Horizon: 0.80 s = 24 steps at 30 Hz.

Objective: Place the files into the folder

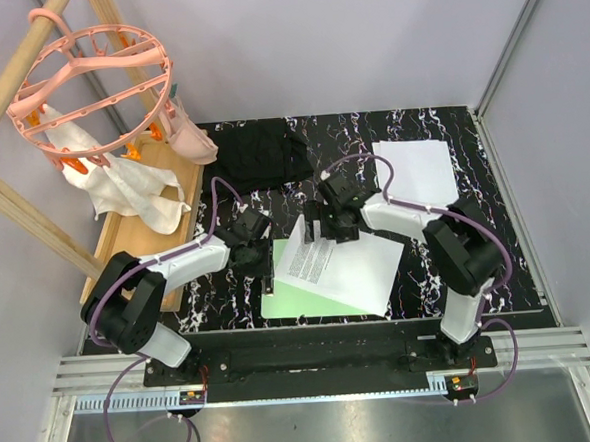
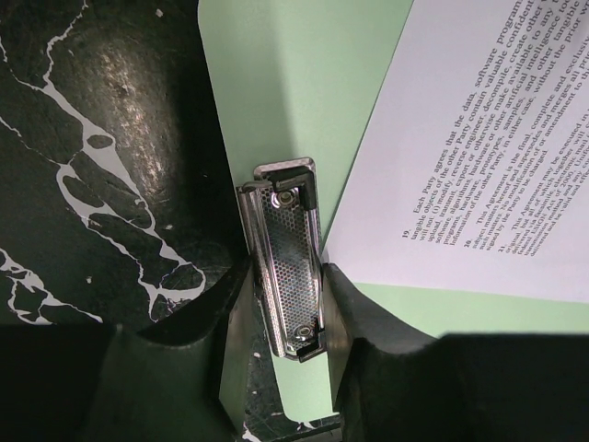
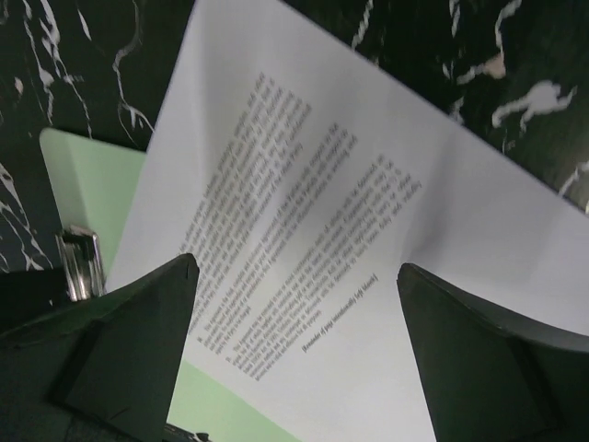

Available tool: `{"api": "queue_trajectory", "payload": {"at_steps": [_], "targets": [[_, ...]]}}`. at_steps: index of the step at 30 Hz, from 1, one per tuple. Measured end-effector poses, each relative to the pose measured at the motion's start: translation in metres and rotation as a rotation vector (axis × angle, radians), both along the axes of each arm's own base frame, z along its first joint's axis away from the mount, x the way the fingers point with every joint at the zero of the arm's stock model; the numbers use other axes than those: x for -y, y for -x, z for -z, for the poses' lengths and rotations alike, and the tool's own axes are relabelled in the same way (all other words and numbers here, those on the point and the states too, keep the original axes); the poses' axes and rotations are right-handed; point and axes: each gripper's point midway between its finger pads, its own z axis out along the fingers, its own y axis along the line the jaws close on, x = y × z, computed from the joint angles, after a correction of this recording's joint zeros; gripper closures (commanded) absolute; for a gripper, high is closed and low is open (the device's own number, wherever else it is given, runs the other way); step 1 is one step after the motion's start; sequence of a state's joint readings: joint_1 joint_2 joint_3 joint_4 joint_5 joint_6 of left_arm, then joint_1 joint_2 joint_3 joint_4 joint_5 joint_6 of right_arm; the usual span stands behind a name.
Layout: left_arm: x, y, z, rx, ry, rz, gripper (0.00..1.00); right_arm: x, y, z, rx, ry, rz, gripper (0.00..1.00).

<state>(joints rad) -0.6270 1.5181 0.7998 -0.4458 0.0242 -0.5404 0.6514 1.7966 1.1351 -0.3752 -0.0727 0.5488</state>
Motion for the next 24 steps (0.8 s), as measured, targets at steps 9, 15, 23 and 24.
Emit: {"api": "queue_trajectory", "payload": {"at_steps": [9, 15, 23, 24], "targets": [[0.000, 0.000, 0.000, 0.001, 0.000, 0.010, 1.00, -0.028, -0.076, -0.013, 0.156, 0.059, -0.069, 0.00], [0.000, 0.000, 0.000, 0.000, 0.002, 0.009, 1.00, -0.026, -0.085, 0.000, 0.170, 0.093, -0.189, 0.00], [0.000, -0.003, -0.001, -0.002, 0.017, 0.002, 1.00, -0.037, -0.089, 0.006, 0.143, -0.019, -0.334, 0.00], [0.000, -0.003, -0.001, 0.000, 0.020, 0.001, 1.00, -0.042, -0.086, 0.004, 0.134, -0.053, -0.355, 0.00]]}}
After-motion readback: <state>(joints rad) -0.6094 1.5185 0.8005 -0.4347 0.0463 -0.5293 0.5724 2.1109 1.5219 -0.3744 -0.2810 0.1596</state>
